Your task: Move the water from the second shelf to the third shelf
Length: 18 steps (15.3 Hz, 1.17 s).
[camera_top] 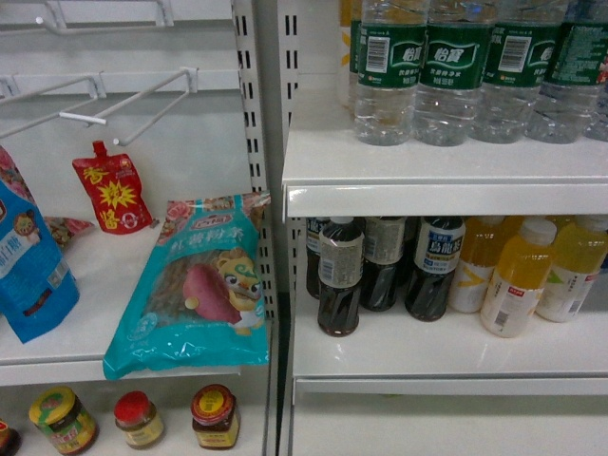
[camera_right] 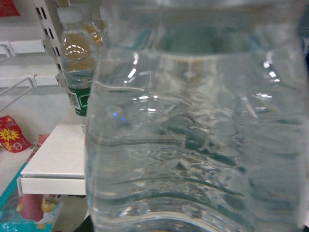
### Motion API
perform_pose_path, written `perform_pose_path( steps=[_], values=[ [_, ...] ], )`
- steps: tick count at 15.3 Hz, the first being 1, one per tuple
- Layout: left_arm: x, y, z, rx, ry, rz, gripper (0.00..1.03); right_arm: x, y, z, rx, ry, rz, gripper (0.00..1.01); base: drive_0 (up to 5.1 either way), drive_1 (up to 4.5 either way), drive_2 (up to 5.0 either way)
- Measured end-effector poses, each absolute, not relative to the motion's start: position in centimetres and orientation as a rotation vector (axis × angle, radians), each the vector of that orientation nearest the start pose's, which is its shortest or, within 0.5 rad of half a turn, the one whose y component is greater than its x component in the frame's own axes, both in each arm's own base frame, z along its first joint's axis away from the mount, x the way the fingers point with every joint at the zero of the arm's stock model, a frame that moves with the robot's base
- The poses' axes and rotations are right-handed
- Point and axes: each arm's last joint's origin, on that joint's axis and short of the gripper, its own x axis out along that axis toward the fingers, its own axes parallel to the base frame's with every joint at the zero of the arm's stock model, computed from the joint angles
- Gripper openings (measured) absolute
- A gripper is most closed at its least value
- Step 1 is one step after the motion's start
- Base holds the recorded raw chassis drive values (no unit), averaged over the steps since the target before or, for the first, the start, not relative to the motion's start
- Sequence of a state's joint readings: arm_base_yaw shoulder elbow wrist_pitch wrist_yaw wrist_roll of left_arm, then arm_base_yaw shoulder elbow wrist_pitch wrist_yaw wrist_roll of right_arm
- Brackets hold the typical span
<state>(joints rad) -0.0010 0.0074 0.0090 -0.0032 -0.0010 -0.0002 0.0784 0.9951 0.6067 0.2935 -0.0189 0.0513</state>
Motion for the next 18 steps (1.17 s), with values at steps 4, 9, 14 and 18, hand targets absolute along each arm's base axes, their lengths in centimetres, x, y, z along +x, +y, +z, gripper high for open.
perform_pose_path(
  steps=[4,9,14,18],
  values=[
    [9.8,0.0,16.6,0.0,0.002,0.0,0.98,28.4,2.5,26.6,0.061,0.169,0.101,0.43,0.0,0.0,0.0],
    [9.8,0.0,16.6,0.0,0.002,0.0,0.98,33.7,3.1,26.9,0.056,0.168,0.093,0.43,0.0,0.0,0.0],
    [9.8,0.0,16.6,0.0,0.002,0.0,0.98,37.8,4.2,26.3,0.066,0.208,0.078,0.43,0.0,0.0,0.0],
    [9.8,0.0,16.6,0.0,0.002,0.0,0.98,40.0,5.4,26.1,0.056,0.223,0.071,0.43,0.0,0.0,0.0]
  ],
)
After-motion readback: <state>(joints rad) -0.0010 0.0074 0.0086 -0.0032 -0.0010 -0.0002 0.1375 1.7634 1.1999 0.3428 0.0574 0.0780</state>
